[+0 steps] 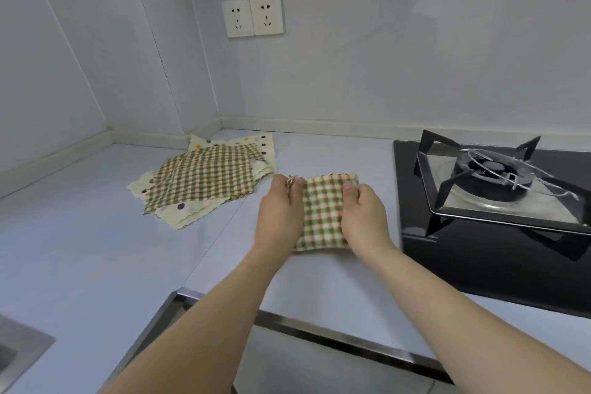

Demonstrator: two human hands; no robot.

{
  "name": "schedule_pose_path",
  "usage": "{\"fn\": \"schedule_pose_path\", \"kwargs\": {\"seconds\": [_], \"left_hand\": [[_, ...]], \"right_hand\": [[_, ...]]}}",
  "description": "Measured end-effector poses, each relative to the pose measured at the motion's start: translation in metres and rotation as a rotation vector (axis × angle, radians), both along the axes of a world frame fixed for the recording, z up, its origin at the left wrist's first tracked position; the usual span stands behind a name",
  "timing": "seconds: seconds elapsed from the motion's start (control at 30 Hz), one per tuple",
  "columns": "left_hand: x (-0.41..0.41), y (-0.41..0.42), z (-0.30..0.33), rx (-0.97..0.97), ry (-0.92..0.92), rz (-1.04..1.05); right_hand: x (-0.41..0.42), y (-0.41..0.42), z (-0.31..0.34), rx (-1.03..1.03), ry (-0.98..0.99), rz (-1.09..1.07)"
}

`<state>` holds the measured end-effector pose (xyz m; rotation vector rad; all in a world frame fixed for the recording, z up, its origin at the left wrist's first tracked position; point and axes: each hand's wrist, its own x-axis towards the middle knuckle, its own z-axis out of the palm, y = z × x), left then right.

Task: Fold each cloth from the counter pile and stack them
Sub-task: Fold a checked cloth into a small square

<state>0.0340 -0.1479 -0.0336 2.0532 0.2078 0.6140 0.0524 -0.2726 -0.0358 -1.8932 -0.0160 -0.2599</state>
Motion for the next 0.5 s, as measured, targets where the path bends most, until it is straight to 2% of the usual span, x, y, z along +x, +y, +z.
{"fn": "schedule_pose_path", "kwargs": {"seconds": [0.1,0.23,0.37,0.5], "left_hand": [[0.036,0.004,0.007,-0.058,0.088,-0.007],[0.067,-0.008,0.074,-0.093,0.154,-0.056],[0.060,-0.048,0.168,-0.095,0.256,-0.140],[0.046,-0.099,0.206,-0.050,0.365,-0.255]], "right_hand": [[0.036,0.006,0.010,-0.028,0.084,-0.017],[0.062,-0.008,0.078,-0.002,0.165,-0.048],[0.048,-0.050,0.167,-0.043,0.208,-0.130],[0.020,-0.100,0.199,-0.013,0.294,-0.256]]}}
